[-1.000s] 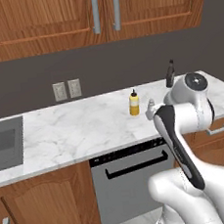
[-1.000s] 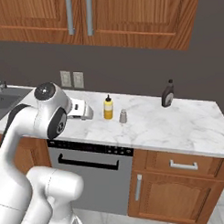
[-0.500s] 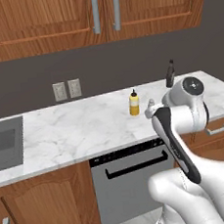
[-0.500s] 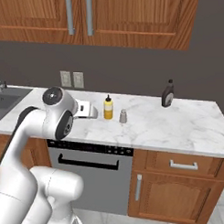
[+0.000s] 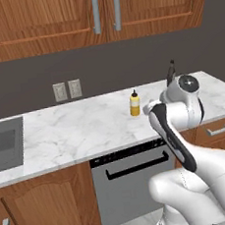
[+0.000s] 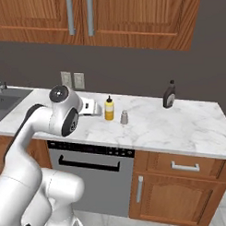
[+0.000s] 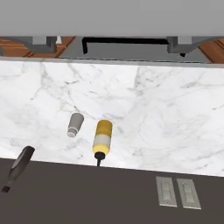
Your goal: Pick the shaker and mustard from the counter and place them in the cabinet.
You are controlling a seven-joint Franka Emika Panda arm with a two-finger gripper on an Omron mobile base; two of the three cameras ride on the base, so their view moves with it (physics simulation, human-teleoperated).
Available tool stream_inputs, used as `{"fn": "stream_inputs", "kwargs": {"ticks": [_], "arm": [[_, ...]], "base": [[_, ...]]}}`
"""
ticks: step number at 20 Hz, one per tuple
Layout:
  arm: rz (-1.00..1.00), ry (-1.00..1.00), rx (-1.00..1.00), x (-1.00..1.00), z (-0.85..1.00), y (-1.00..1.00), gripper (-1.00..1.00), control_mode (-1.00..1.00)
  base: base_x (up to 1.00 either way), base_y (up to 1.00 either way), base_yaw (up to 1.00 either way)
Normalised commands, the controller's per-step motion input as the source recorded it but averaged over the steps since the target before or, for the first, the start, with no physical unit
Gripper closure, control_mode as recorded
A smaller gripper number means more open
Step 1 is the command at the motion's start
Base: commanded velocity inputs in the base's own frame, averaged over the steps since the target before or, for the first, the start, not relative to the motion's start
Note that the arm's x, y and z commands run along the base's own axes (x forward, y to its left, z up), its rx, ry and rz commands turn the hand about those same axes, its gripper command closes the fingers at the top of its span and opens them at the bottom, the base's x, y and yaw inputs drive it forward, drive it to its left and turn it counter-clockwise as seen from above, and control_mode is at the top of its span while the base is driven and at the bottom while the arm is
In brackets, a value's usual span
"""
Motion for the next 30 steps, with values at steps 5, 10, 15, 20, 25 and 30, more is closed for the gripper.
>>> {"fn": "stream_inputs", "kwargs": {"ticks": [5,10,15,20,25,30], "arm": [[0.00,0.01,0.00,0.50,0.00,-0.16,-1.00,-1.00],[0.00,0.00,0.02,0.41,0.00,-0.04,-1.00,-1.00],[0.00,0.02,0.04,0.30,0.00,0.00,-1.00,-1.00],[0.00,0.02,0.04,0.27,-0.03,0.00,-1.00,-1.00],[0.00,0.00,0.02,0.26,-0.13,0.00,-1.00,-1.00],[0.00,0.00,0.02,0.25,-0.25,0.00,-1.00,-1.00]], "base": [[0.00,0.00,0.00],[0.00,0.00,0.00],[0.00,0.00,0.00],[0.00,0.00,0.00],[0.00,0.00,0.00],[0.00,0.00,0.00]]}}
